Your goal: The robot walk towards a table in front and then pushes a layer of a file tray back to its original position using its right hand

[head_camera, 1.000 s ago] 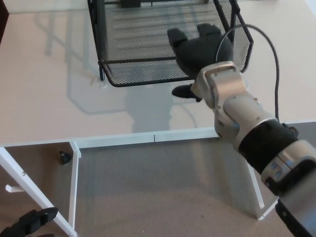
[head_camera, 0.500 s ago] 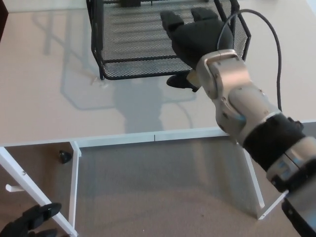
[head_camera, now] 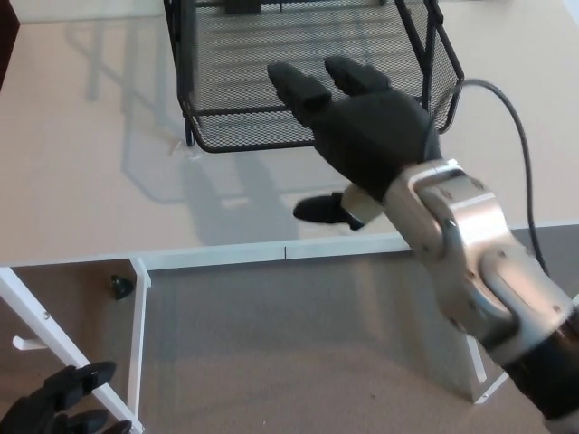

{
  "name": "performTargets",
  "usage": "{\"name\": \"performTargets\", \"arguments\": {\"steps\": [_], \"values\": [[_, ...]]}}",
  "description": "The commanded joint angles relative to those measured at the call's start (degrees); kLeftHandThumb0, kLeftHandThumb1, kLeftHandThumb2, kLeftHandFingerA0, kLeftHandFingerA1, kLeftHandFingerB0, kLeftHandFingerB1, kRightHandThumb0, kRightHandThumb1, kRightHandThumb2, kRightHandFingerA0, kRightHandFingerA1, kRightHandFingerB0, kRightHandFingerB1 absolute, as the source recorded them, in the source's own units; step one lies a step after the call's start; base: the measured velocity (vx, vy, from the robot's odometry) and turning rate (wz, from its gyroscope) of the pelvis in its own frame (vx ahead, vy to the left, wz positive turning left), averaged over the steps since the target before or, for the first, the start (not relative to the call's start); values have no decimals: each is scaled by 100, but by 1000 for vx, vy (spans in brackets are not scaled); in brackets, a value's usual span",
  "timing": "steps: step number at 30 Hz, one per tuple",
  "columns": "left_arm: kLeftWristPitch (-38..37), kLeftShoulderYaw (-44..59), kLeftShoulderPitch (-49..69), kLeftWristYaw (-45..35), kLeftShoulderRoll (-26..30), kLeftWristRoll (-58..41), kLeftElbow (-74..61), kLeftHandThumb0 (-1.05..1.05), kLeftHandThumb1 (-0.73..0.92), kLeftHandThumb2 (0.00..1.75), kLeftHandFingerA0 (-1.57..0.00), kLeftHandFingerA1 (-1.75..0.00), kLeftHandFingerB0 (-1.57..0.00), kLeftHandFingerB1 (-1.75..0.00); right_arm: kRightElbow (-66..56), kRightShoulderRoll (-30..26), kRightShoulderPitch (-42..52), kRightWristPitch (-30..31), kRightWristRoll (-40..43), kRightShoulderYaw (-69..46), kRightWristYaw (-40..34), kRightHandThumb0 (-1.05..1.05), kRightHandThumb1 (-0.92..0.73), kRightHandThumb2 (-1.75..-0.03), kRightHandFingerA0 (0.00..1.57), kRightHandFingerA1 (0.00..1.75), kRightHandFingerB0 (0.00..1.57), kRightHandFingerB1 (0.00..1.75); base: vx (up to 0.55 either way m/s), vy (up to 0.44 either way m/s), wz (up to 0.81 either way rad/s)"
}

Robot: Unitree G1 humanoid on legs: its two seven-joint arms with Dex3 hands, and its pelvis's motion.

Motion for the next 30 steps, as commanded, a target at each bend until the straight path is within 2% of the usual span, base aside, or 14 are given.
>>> {"name": "performTargets", "arguments": {"steps": [1, 5, 6, 9, 12, 14, 16, 17, 19, 23, 24, 26, 27, 30], "values": [[3, -5, -32, 12, 86, 120, 289, -42, 63, 59, -30, -39, -26, -33, -5169, -1782, 2397, -345, 2157, -1703, 2253, -81, -61, -59, 0, 0, 0, 0, 0, 0, 0], [-12, -41, 30, 38, -14, 104, 325, -42, 63, 59, -30, -39, -26, -32, -6150, -1905, 2894, -368, 3097, -3034, 2445, -80, -64, -60, 0, 0, 0, 0, 0, 0, 0], [-8, -31, -47, 54, -16, 107, 382, -43, 62, 59, -31, -39, -25, -33, -6269, -1928, 3024, -720, 3598, -3769, 2407, -86, -54, -88, 0, 2, 0, 0, 0, 0, 0], [-50, 14, -15, 28, 10, 78, 431, -42, 63, 59, -31, -38, -26, -33, -6288, -1939, 4072, -1994, 4615, -5405, 1989, -91, -57, -92, 0, 0, 0, 0, 0, 0, 0], [-182, -22, 29, 9, 12, 115, 529, -44, 63, 59, -31, -39, -26, -33, -6288, -1935, 5044, -2498, 5665, -6341, 1898, -89, -55, -89, 0, 1, 0, 0, 0, 0, 0], [-141, -28, 25, 35, -54, 87, 508, -42, 63, 59, -31, -39, -26, -33, -6288, -1440, 6332, -3129, 6212, -6759, 1643, -80, -47, -82, 0, 0, 0, 0, 0, 0, 0], [-230, -56, 66, 31, -55, 117, 539, -43, 63, 59, -32, -38, -27, -33, -6288, -1155, 6927, -3453, 6324, -6843, 1580, -76, -44, -77, 0, 0, 0, 0, 0, 0, 0], [-232, -54, 111, 18, -42, 117, 529, -42, 63, 59, -31, -38, -26, -33, -6288, -913, 7394, -3658, 6300, -6813, 1558, -80, -47, -82, 0, 11, 0, 0, 0, 0, 0], [-267, -50, 173, 31, -41, 125, 507, -42, 63, 59, -32, -38, -27, -33, -5974, -434, 8677, -4107, 6285, -6473, 1606, -84, -52, -84, 0, 0, 0, 0, 0, 0, 0], [-268, -44, 138, 123, -26, 188, 527, -42, 63, 59, -32, -38, -28, -33, -5356, -315, 9423, -4398, 6115, -5891, 1428, -85, -55, -87, 0, 0, 0, 0, 0, 0, 0], [-292, -16, 91, 117, -45, 148, 586, -42, 63, 59, -33, -39, -28, -33, -4938, -140, 9658, -4117, 5962, -5511, 1328, -80, -55, -88, 0, 6, 0, 8, 0, 0, 0], [-342, 7, 72, 111, -61, 118, 664, -43, 62, 59, -33, -39, -28, -33, -4375, -17, 9634, -3868, 5687, -5189, 1139, -74, -53, -79, 0, 8, 0, 3, 0, 0, 0], [-384, 17, 218, 79, -60, 97, 656, -43, 62, 59, -33, -38, -28, -33, -3910, 8, 9550, -3911, 5508, -5029, 1012, -76, -54, -87, 0, 9, 0, 9, 0, 0, 0], [-358, 52, 337, 60, -56, 68, 661, -43, 62, 59, -32, -38, -29, -33, -3190, 192, 9330, -3521, 5342, -4762, 912, -82, -54, -82, 0, 0, 0, 0, 0, 0, 0]]}}
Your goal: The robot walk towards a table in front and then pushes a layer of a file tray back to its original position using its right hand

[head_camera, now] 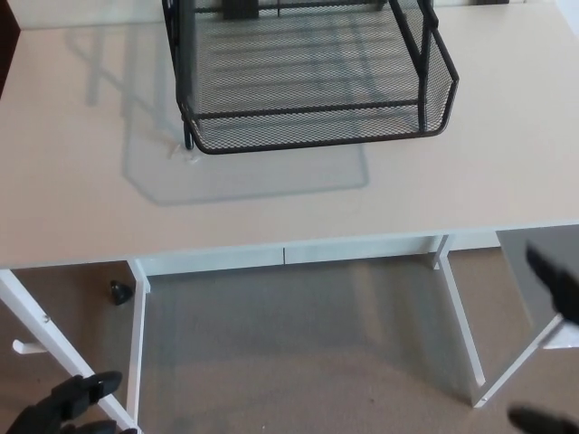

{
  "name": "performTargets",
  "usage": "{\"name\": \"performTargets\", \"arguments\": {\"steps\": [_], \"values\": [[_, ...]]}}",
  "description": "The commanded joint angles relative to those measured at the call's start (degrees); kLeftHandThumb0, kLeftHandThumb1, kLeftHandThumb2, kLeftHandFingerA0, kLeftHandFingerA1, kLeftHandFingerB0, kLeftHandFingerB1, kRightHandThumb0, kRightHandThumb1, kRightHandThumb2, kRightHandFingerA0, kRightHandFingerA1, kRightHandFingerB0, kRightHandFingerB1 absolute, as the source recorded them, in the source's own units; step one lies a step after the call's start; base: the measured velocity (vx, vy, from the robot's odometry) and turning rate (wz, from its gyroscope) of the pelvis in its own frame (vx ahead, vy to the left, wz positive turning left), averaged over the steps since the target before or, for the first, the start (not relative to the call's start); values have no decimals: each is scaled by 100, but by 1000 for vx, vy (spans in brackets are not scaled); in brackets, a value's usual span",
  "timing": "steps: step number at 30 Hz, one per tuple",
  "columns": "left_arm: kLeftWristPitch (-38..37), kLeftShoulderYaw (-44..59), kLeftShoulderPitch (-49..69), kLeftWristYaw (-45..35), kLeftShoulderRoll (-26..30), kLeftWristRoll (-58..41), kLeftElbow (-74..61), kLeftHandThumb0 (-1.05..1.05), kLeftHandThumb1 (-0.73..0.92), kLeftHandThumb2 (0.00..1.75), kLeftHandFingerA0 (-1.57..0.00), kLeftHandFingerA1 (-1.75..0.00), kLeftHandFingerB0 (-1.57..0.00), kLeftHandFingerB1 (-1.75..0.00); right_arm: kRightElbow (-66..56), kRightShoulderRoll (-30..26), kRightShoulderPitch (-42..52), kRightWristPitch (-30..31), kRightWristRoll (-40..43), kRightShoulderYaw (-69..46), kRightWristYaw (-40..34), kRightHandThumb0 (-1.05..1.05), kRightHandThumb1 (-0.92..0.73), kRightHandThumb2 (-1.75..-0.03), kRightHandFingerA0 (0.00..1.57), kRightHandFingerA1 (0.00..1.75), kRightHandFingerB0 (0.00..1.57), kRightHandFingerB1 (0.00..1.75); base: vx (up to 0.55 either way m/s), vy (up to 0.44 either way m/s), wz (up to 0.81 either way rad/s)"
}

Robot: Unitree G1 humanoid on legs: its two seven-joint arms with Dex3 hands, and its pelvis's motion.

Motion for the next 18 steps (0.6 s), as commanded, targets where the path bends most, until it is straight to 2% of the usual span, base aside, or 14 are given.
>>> {"name": "performTargets", "arguments": {"steps": [1, 2, 3, 4, 6, 7, 10, 12, 13, 16, 17, 18], "values": [[-312, 114, 343, 60, 64, 68, 375, -42, 63, 59, -31, -37, -27, -32, 1014, 864, 2194, -2019, 2730, -679, 132, -76, -51, -84, 0, 6, 0, 6, 0, 0, 0], [-295, 112, 376, 58, 67, 72, 327, -42, 63, 59, -31, -37, -27, -32, 1484, 1008, 1968, -1955, 2744, -645, 76, -76, -51, -84, 0, 6, 0, 6, 0, 0, 0], [-414, 104, 360, 61, 50, 85, 414, -41, 63, 59, -31, -38, -27, -33, 2011, 1162, 1686, -1897, 2632, -664, -103, -69, -49, -87, 1, 18, 0, 17, 0, 0, 0], [-445, 100, 351, 68, 49, 99, 450, -43, 63, 59, -31, -38, -27, -33, 2171, 1216, 1604, -1838, 2639, -690, -116, -68, -48, -87, 1, 19, 0, 18, 0, 0, 0], [-529, 124, 292, 81, 66, 109, 561, -45, 63, 59, -32, -39, -27, -33, 2931, 1313, 1207, -1658, 2606, -829, -182, -74, -50, -87, 2, 15, 0, 11, 0, 0, 0], [-539, 120, 288, 90, 70, 120, 572, -45, 63, 59, -32, -39, -27, -33, 3230, 1301, 1060, -1634, 2667, -941, -138, -76, -51, -87, 3, 20, 1, 10, 0, 0, 0], [-527, 146, 295, 102, 95, 117, 495, -45, 63, 59, -32, -39, -27, -33, 3280, 1320, 914, -1407, 2776, -1106, -78, -76, -52, -88, 2, 22, 0, 11, 0, 0, 0], [-509, 149, 324, 113, 105, 131, 457, -44, 64, 59, -32, -38, -27, -33, 3617, 1291, 723, -1548, 2797, -1260, -106, -76, -52, -88, 2, 22, 0, 11, 0, 0, 0], [-495, 142, 321, 139, 102, 154, 461, -44, 63, 59, -33, -38, -27, -33, 3492, 1365, 741, -1341, 2847, -1305, -132, -86, -54, -85, 11, 18, 11, 2, 0, 0, 0], [-544, 149, 331, 160, 109, 177, 449, -43, 63, 59, -33, -38, -27, -33, 3331, 1495, 783, -1255, 2924, -1314, -105, -84, -53, -84, 10, 17, 8, 1, 0, 0, 0], [-559, 145, 325, 170, 116, 194, 447, -43, 64, 59, -33, -38, -28, -33, 3326, 1516, 784, -1325, 2936, -1314, -96, -77, -51, -87, 2, 22, 0, 10, 0, 0, 0], [-570, 138, 321, 168, 124, 207, 451, -43, 64, 59, -33, -38, -27, -33, 3409, 1534, 754, -1430, 2978, -1342, -76, -76, -50, -86, 2, 18, 0, 9, 0, 0, 0]]}}
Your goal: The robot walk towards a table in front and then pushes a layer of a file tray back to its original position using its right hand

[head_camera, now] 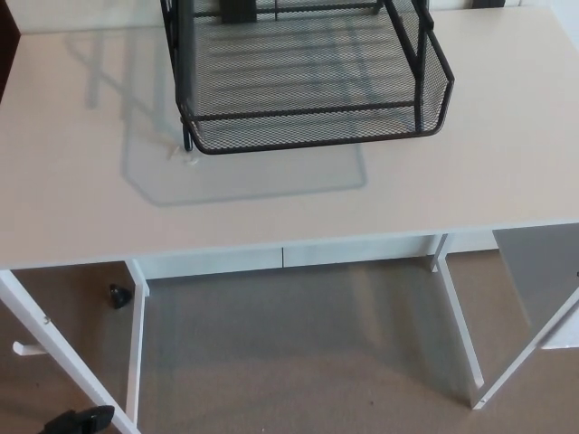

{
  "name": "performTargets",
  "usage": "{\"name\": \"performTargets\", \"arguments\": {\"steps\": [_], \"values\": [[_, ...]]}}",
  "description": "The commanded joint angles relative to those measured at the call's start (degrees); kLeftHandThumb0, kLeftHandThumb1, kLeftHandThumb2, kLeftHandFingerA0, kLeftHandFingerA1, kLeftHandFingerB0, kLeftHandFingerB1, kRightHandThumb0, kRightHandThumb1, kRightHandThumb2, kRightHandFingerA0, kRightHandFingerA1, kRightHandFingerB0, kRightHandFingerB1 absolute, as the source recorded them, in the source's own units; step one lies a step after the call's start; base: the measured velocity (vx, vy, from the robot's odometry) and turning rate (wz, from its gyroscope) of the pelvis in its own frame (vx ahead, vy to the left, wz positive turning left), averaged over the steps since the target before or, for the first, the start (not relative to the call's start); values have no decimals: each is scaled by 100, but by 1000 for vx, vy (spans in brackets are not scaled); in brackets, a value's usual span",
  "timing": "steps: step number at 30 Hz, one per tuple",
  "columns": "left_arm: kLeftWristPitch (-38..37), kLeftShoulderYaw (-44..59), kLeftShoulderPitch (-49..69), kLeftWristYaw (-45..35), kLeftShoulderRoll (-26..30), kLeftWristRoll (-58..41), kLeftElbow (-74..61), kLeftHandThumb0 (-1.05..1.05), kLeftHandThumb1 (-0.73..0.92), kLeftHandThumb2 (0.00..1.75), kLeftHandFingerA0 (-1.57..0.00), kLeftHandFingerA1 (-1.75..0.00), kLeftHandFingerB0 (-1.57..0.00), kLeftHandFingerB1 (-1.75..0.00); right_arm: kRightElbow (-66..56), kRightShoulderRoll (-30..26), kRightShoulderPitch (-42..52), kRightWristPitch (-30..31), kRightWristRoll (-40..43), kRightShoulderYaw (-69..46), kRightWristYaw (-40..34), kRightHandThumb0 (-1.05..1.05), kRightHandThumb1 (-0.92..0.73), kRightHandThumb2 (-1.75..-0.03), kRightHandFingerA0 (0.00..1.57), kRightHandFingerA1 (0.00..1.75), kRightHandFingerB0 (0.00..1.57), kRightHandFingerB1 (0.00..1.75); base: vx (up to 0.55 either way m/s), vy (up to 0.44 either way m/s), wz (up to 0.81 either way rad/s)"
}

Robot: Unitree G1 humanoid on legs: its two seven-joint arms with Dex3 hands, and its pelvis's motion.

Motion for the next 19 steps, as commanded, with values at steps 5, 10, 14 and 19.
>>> {"name": "performTargets", "arguments": {"steps": [5, 10, 14, 19], "values": [[-261, 89, 106, 80, 149, 117, 58, -43, 63, 59, -31, -37, -27, -32, 729, 434, -169, -866, 1550, -582, -124, -78, -52, -87, 2, 17, 0, 8, 0, 0, 0], [-348, 44, 248, 74, 186, 181, 12, -43, 63, 59, -31, -38, -26, -32, 729, 651, -133, -899, 1908, -778, -159, -76, -52, -85, 0, 8, 0, 6, 0, 0, 0], [-455, -25, 35, 109, 262, 317, 152, -45, 64, 60, -34, -40, -27, -33, 956, 736, -385, -1036, 2085, -943, -294, -75, -52, -86, 0, 8, 0, 9, 0, 0, 0], [-467, -63, 8, 96, 260, 312, 220, -46, 64, 59, -33, -38, -28, -32, 793, 788, -390, -694, 2301, -1132, -471, -68, -60, -69, 0, 22, 0, 0, 0, 0, 0]]}}
